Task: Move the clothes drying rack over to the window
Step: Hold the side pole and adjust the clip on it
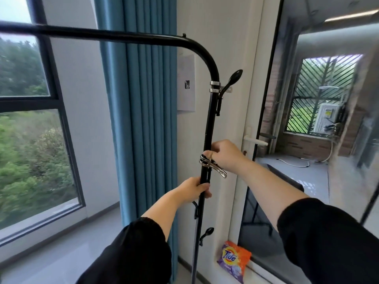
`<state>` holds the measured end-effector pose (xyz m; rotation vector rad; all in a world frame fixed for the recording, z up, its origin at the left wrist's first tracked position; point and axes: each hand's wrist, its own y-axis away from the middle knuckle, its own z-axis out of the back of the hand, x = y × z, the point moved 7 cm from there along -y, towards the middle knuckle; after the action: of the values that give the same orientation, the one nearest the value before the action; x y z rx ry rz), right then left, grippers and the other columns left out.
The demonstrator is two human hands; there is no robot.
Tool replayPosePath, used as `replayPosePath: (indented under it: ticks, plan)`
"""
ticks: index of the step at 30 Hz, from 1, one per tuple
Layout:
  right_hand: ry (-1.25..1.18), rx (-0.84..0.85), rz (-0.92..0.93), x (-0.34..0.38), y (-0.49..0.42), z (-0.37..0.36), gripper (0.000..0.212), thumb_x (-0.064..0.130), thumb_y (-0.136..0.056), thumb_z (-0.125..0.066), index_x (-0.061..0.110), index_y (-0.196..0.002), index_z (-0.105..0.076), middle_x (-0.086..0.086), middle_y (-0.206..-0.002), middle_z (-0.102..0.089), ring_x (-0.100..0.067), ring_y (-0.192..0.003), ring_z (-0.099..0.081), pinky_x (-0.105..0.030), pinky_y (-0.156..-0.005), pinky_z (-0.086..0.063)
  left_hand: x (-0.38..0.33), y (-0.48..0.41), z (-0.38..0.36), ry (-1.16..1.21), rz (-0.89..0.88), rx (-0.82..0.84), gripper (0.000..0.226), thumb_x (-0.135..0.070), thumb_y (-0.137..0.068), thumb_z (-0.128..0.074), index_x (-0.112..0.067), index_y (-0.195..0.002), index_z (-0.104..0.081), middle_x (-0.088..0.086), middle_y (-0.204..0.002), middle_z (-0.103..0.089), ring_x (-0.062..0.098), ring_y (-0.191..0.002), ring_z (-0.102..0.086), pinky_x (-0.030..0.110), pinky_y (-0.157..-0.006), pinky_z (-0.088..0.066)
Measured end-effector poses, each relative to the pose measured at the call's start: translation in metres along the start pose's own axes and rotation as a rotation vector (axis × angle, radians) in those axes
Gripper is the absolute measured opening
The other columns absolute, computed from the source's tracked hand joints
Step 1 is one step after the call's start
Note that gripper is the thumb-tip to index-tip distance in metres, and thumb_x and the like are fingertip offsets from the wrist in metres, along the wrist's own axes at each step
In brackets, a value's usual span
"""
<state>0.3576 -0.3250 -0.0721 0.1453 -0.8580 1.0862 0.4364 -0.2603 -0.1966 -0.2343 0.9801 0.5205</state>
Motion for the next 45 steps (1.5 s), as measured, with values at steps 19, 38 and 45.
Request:
replayPosePath:
  ticks: [19,38,45]
  plan:
    - [-0.024,-0.043,0.178,0.057,-0.032,-0.078,0.018,0.020,-0.084,-0.066,0.002,-0.086,-0.067,-0.008,-0.077,-0.067,-0.026,-0.075,-0.062,-0.030,-0.066,-0.047,0.042,0.042,0.072,-0.078,0.011,-0.271,0.029,-0.025,-0.098,-0.038,-0.018,-0.074,-0.053,0.001,-0.078,-0.071,0.024,-0.078,-0.066,0.042,-0.084,-0.055]
    - [-0.068,0.037,0.323,0.202,-0.064,-0.229,0.015,0.016,-0.085,-0.062,0.003,-0.077,-0.066,-0.011,-0.076,-0.069,-0.028,-0.078,-0.065,-0.037,-0.072,-0.055,0.158,0.109,0.237,-0.035,0.144,-0.436,0.028,-0.020,-0.097,-0.039,-0.018,-0.073,-0.052,0.002,-0.072,-0.067,0.025,-0.073,-0.065,0.036,-0.070,-0.053]
    - [-0.090,0.058,0.347,0.242,-0.078,-0.277,0.014,0.018,-0.083,-0.064,0.005,-0.083,-0.070,-0.013,-0.086,-0.073,-0.030,-0.084,-0.066,-0.037,-0.075,-0.055,0.190,0.131,0.283,-0.010,0.182,-0.466,0.018,-0.016,-0.098,-0.039,-0.010,-0.088,-0.052,0.005,-0.077,-0.067,0.026,-0.081,-0.064,0.042,-0.074,-0.054]
